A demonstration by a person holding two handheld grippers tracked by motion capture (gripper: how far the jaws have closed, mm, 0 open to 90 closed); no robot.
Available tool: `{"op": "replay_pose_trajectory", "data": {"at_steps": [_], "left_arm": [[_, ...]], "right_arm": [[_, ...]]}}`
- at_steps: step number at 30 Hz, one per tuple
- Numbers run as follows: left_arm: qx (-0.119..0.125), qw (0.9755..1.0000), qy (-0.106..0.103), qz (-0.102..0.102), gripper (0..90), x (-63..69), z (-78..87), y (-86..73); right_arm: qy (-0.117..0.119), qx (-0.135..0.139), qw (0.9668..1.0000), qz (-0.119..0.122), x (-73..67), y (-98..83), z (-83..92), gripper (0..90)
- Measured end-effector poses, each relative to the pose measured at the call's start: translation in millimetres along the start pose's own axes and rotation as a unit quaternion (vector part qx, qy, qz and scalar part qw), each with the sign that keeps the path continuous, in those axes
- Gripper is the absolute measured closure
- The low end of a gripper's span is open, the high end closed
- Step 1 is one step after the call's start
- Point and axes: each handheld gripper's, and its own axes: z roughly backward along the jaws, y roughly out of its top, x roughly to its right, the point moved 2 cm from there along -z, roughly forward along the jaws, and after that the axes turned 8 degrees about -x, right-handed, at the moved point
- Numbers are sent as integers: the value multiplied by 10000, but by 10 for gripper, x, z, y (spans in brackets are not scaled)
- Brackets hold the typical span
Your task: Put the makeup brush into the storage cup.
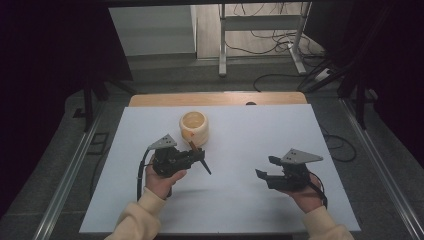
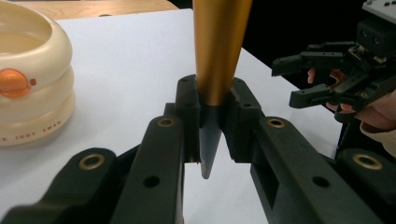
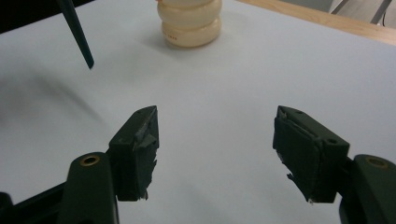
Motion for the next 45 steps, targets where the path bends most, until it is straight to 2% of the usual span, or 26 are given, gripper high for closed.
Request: {"op": "replay_pose_trajectory", "data": {"at_steps": [6, 10, 27, 36, 45], "left_arm": [[24, 10000, 22, -2, 781, -7, 26, 3], [59, 10000, 31, 8, 781, -22, 57, 6], [180, 9998, 24, -17, 782, -40, 140, 65], [351, 9994, 10, -72, 782, -20, 174, 254], [345, 9993, 97, -114, 782, -11, 195, 438]], "right_arm": [[5, -90, 10000, -32, 17, -90, 40, 315], [-15, -190, 9998, 31, 16, -141, 52, 310], [-74, -331, 9994, 59, 33, -241, 107, 294], [4, -361, 9993, 37, 64, -253, 115, 282], [96, -398, 9991, 88, 89, -273, 127, 278]]}}
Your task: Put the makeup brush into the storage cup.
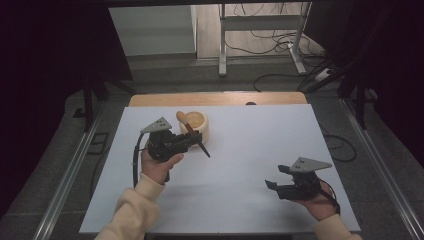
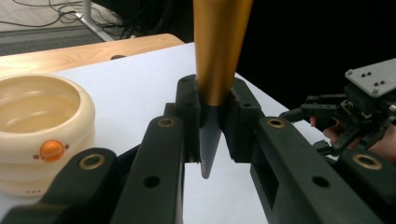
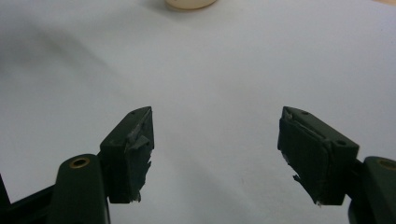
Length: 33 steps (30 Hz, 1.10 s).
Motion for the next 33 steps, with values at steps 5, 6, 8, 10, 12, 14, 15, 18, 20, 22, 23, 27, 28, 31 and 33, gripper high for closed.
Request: {"op": "replay_pose_trajectory", "data": {"at_steps": [5, 6, 8, 10, 12, 14, 15, 18, 20, 22, 23, 27, 28, 31, 33], "left_arm": [[-60, 10000, 18, -25, 782, -5, -26, 59], [-65, 10000, 22, -29, 782, -12, -27, 73], [-74, 10000, 38, -42, 782, -24, -25, 104], [-67, 10000, 62, -38, 782, -32, -21, 128], [-61, 9999, 84, -16, 782, -47, -16, 149], [-65, 9999, 103, -3, 782, -62, -14, 160], [-66, 9999, 114, 5, 782, -69, -15, 163], [-72, 9999, 142, 19, 782, -96, -20, 172], [-75, 9998, 153, 40, 782, -110, -22, 176], [-75, 9998, 173, 59, 782, -124, -27, 181], [-86, 9998, 181, 59, 782, -133, -30, 183], [-113, 9997, 195, 91, 782, -172, -48, 202], [-125, 9997, 200, 99, 782, -185, -55, 211], [-144, 9996, 234, 94, 782, -214, -66, 230], [-144, 9995, 250, 94, 782, -240, -68, 245]], "right_arm": [[21, -40, 10000, -35, 17, -6, -12, 276], [27, -26, 10000, -49, 18, -5, -14, 276], [30, -34, 10000, -65, 20, -5, -18, 275], [18, -61, 10000, -61, 20, -8, -25, 273], [25, -95, 9999, -79, 20, -14, -26, 272], [25, -90, 9999, -90, 25, -15, -22, 269], [18, -80, 9999, -93, 28, -14, -18, 269], [-5, -73, 9999, -113, 34, -13, -9, 268], [-30, -76, 9999, -116, 37, -16, -11, 268], [-31, -84, 9999, -120, 38, -19, -18, 267], [-41, -95, 9999, -118, 36, -20, -21, 266], [-52, -128, 9999, -92, 28, -22, -34, 265], [-60, -136, 9998, -91, 26, -23, -35, 265], [-80, -133, 9998, -88, 21, -27, -30, 264], [-93, -131, 9998, -102, 23, -26, -30, 264]]}}
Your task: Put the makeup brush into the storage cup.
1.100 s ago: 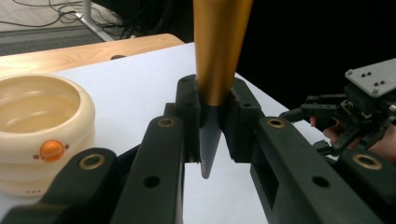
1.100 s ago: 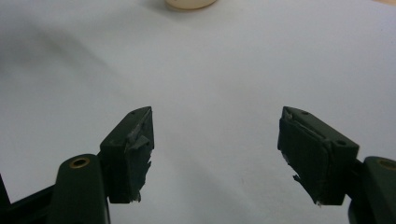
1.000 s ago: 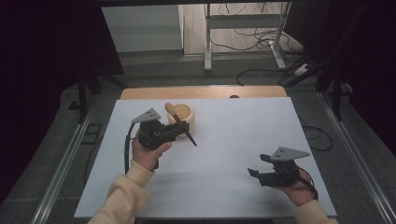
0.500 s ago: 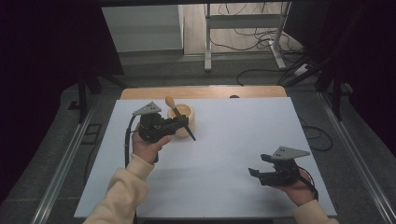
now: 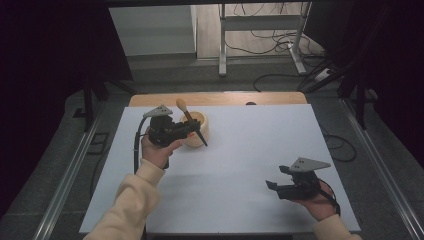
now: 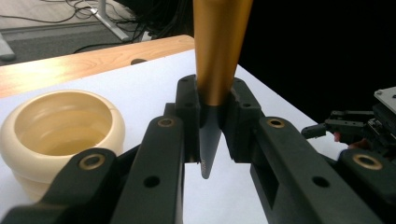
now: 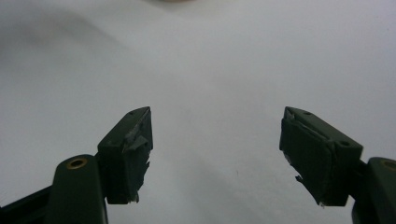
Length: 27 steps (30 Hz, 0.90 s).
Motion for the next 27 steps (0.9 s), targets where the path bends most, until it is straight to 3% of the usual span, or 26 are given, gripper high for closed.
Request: {"op": "replay_pose_trajectory", "data": {"at_steps": [9, 18, 27], "left_arm": [[-23, 9999, 63, 126, 782, -110, -26, 30], [-106, 9997, 233, -11, 782, -139, -62, 111], [-130, 9995, 300, 44, 782, -210, -84, 193]], "right_arm": [[-40, -12, 10000, 19, -2, -3, -5, 264], [-84, -5, 10000, 19, 3, -2, -2, 264], [-89, -7, 9999, 49, 5, -5, -7, 264]]}}
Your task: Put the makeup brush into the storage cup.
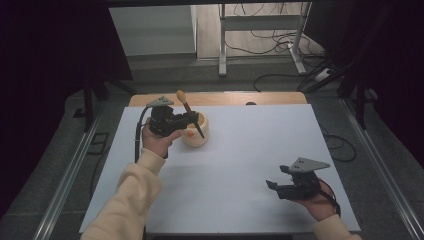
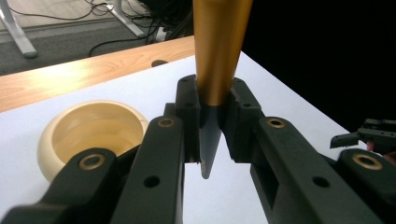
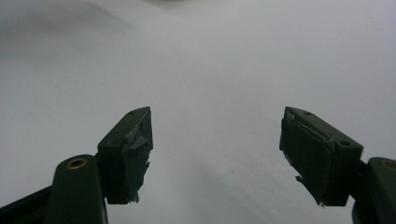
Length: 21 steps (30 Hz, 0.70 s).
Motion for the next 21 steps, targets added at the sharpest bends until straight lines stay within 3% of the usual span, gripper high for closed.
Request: {"op": "replay_pose_trajectory", "data": {"at_steps": [18, 21], "left_arm": [[-1, 9998, 209, -37, 781, -67, 39, 246], [30, 9996, 291, 1, 782, -84, 26, 274]], "right_arm": [[4, -42, 10000, 54, 4, -8, -21, 246], [-101, -79, 9999, 17, 13, -10, -20, 212]]}}
